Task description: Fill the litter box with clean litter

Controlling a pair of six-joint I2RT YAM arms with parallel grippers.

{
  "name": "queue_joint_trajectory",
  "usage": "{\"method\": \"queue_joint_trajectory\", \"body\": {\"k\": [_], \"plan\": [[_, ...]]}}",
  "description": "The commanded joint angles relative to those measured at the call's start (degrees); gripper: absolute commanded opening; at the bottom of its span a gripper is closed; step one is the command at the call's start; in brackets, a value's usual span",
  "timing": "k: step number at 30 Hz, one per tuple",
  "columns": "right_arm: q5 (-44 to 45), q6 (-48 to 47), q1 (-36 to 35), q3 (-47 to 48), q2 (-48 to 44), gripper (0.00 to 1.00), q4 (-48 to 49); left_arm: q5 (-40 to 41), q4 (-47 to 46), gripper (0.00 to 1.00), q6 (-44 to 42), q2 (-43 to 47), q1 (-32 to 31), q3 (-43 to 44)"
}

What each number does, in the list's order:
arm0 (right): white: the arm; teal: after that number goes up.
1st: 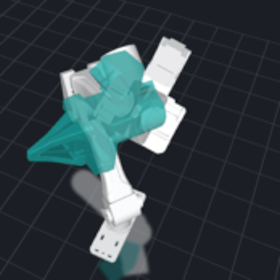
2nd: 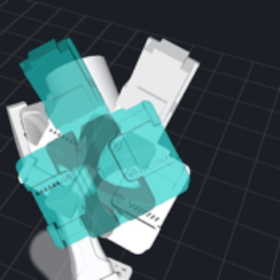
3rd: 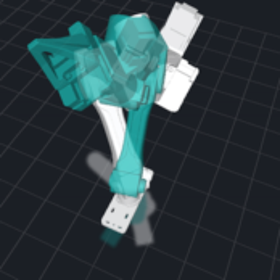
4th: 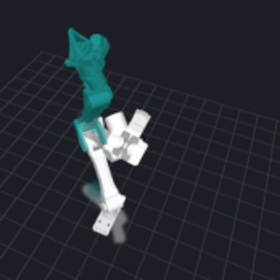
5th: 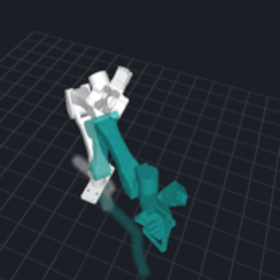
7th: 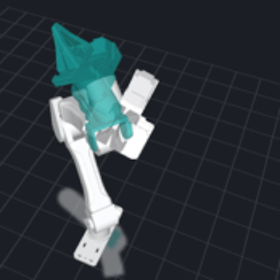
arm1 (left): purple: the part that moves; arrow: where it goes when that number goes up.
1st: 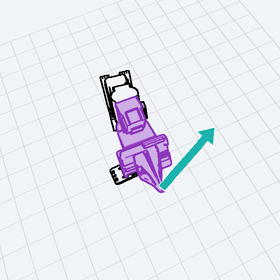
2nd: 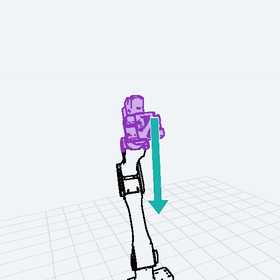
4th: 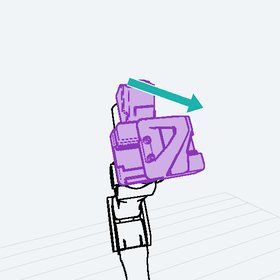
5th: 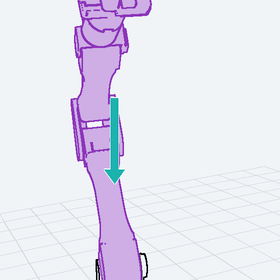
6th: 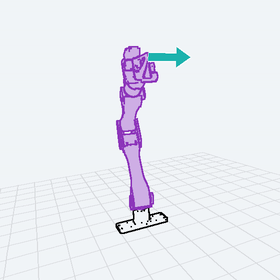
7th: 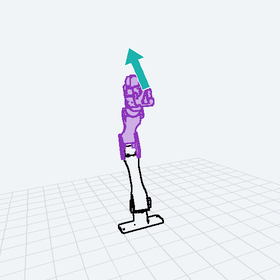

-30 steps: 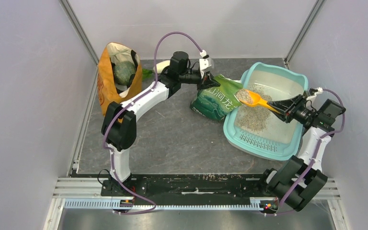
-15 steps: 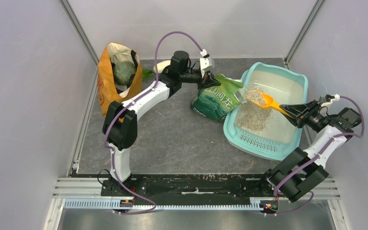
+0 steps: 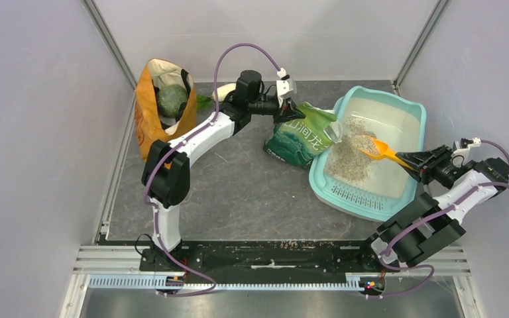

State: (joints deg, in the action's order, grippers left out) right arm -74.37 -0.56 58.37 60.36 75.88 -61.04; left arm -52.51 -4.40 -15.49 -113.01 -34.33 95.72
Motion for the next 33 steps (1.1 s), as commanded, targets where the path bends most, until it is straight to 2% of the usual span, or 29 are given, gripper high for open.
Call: {"method": "queue_joint_trajectory", "body": {"k": [1, 5, 8, 13, 16, 22, 27, 33], "plan": [[11.1, 5.0, 0.7, 0.9, -4.3, 0.0, 5.7, -1.6, -7.6, 0.02, 0.3, 3.1, -1.0, 1.6], [21.7, 9.7, -0.6, 0.5, -6.0, 0.0, 11.6, -1.7, -7.6, 0.02, -0.4, 4.7, -0.8, -0.4], [29.8, 11.4, -4.7, 1.2, -6.2, 0.0, 13.9, -1.8, -7.0, 0.02, -1.3, 6.0, -0.6, -1.9], [41.9, 16.3, -14.5, 2.4, -5.6, 0.0, 21.8, -1.5, -7.0, 0.02, -1.6, 7.7, 0.1, -4.0], [48.6, 16.1, -21.2, 6.3, -3.1, 0.0, 25.7, -1.3, -7.0, 0.02, -1.7, 9.3, 0.4, -5.9], [56.3, 3.1, -30.9, 16.9, 2.0, 0.0, 20.5, -0.8, -6.4, 0.02, -2.4, 12.8, 1.4, -9.8], [59.4, -9.9, -36.6, 19.5, 1.3, 0.0, 15.5, -0.3, -6.2, 0.02, -2.8, 15.3, 2.1, -12.9], [61.4, -18.0, -40.2, 22.0, -1.0, 0.0, 10.8, 0.2, -5.4, 0.02, -3.3, 16.7, 2.7, -14.4]]}}
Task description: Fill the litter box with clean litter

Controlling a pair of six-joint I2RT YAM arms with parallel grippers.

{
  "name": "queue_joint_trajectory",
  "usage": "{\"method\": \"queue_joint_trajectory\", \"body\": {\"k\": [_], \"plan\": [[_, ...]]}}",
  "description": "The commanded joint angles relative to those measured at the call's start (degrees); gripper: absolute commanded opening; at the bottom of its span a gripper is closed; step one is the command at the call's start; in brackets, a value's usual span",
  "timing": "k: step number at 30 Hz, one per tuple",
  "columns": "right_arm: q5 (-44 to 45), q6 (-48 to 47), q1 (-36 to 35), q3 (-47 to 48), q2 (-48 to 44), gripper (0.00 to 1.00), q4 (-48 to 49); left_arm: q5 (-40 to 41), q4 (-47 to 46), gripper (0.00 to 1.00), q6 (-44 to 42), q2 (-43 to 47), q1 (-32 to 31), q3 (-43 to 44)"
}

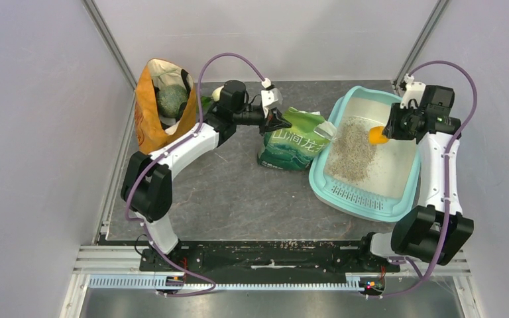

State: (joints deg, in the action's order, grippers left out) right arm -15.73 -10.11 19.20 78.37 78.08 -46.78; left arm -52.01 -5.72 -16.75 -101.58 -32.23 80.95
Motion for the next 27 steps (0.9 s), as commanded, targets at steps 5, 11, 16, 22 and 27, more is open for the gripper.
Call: {"method": "queue_joint_trajectory", "body": {"k": [5, 11, 16, 22, 27], "plan": [[-6.4, -4.5, -0.9, 10.0, -2.3, 0.0, -10.3, 0.6, -4.3, 0.02, -1.4, 5.9, 1.4, -0.5], [-19.6, 4.4, -1.0, 19.8, -1.9, 0.0, -10.6, -1.5, -4.4, 0.02, -1.2, 9.2, 5.3, -3.5], [-20.6, 15.3, -4.8, 24.0, 0.1, 0.0, -5.3, -5.2, 1.5, 0.02, -8.2, 14.7, 9.6, -8.2], [-8.5, 19.0, -17.3, 20.4, 1.4, 0.0, 1.7, -4.9, 16.5, 0.02, -24.0, 23.6, 12.3, -14.0], [3.0, 16.6, -30.2, 16.6, 2.8, 0.0, 6.5, -4.4, 22.0, 0.02, -27.0, 29.5, 15.9, -17.8]]}}
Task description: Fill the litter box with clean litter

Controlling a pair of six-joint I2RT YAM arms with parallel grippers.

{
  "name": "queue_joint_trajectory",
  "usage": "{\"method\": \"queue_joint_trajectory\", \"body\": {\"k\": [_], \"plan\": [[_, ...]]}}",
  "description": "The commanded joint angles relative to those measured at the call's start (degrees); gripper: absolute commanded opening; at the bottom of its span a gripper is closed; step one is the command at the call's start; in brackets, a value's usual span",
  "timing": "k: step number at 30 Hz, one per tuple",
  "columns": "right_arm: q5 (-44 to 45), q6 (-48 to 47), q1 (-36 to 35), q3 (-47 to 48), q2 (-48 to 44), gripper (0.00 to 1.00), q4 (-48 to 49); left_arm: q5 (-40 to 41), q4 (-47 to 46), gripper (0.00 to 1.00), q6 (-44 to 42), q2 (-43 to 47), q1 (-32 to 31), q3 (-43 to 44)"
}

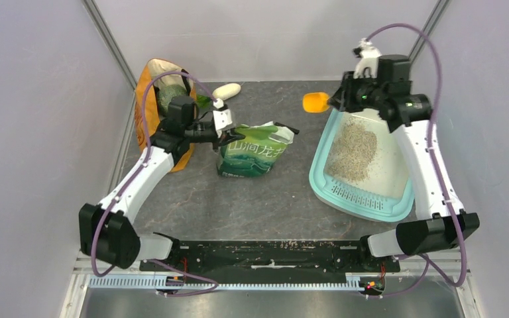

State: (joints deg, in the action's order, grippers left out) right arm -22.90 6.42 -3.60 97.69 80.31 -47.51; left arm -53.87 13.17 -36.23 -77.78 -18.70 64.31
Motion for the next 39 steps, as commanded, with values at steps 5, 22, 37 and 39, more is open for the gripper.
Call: {"method": "queue_joint_trajectory", "body": {"k": [5, 22, 37, 39], "plan": [[15.5, 1.0, -16.1, -6.5, 2.5, 0.0, 11.9, -1.9, 4.2, 0.02, -6.5, 10.3, 6.1, -4.5], [22.5, 5.1, -34.6, -48.9, -8.3, 0.02, 46.8, 1.2, -2.5, 0.02, 1.4, 15.5, 11.8, -9.9], [17.9, 5.0, -35.7, -53.2, -10.6, 0.69, 34.4, 0.5, -3.2, 0.02, 0.6, 14.8, 12.2, -10.3], [16.9, 5.4, -35.8, -52.9, -11.2, 0.75, 34.1, -0.3, -2.1, 0.02, -0.4, 15.0, 12.2, -10.2]]}}
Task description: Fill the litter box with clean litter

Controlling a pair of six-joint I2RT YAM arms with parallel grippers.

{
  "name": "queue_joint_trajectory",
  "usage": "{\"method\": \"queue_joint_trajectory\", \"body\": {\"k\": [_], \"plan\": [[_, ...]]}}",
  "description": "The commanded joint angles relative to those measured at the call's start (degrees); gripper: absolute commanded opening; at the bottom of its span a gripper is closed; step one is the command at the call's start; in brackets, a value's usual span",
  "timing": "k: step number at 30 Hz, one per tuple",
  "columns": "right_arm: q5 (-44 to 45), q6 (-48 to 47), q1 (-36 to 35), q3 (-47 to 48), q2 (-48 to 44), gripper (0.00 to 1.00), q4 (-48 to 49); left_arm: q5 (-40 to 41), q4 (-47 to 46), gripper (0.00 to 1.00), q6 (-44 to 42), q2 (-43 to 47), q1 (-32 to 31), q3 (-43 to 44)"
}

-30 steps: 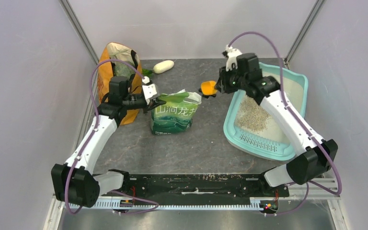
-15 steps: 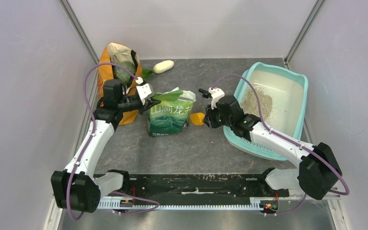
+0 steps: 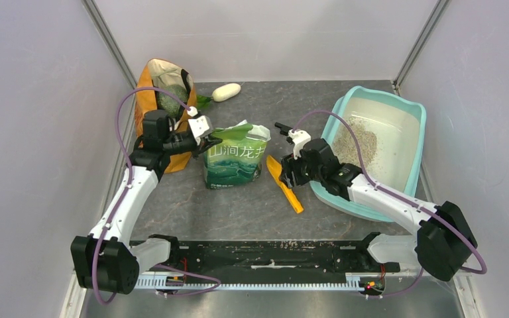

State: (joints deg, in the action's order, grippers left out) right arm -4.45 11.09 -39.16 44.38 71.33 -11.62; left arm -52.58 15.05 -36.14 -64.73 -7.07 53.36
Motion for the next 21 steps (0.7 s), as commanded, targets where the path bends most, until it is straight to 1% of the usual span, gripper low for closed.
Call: {"method": "queue_joint_trajectory", "body": {"k": [1, 4, 7, 8, 11, 14, 17, 21], "plan": [[-2.8, 0.5, -0.1, 1.0, -2.7, 0.78, -1.8, -2.1, -3.1, 0.02, -1.3, 2.1, 0.6, 0.8], [-11.1, -3.3, 1.1, 3.4, -4.0, 0.85, -0.3, -4.2, 0.6, 0.02, -4.1, 2.6, 0.6, 1.5], [-16.9, -9.7, 2.5, 5.8, -4.4, 0.93, 5.3, -6.0, 3.9, 0.02, -5.9, 3.3, 0.6, 2.6], [-19.0, -12.7, 3.1, 6.6, -3.6, 0.94, 6.8, -6.6, 4.9, 0.02, -6.6, 3.5, 0.6, 2.8], [-24.8, -17.2, 5.7, 11.3, 0.6, 0.94, 8.2, -8.0, 8.4, 0.02, -9.9, 4.1, 0.6, 3.1], [-31.5, -16.9, 10.1, 17.7, 5.7, 0.9, 7.6, -8.4, 14.0, 0.02, -15.5, 4.2, 0.6, 3.9], [-36.2, -17.0, 13.0, 23.6, 9.4, 0.89, 5.4, -9.1, 18.7, 0.02, -20.4, 4.6, 0.6, 4.9], [-44.6, -19.1, 14.0, 30.5, 14.8, 0.86, -0.5, -9.7, 20.5, 0.02, -22.7, 4.5, 0.6, 5.5]]}}
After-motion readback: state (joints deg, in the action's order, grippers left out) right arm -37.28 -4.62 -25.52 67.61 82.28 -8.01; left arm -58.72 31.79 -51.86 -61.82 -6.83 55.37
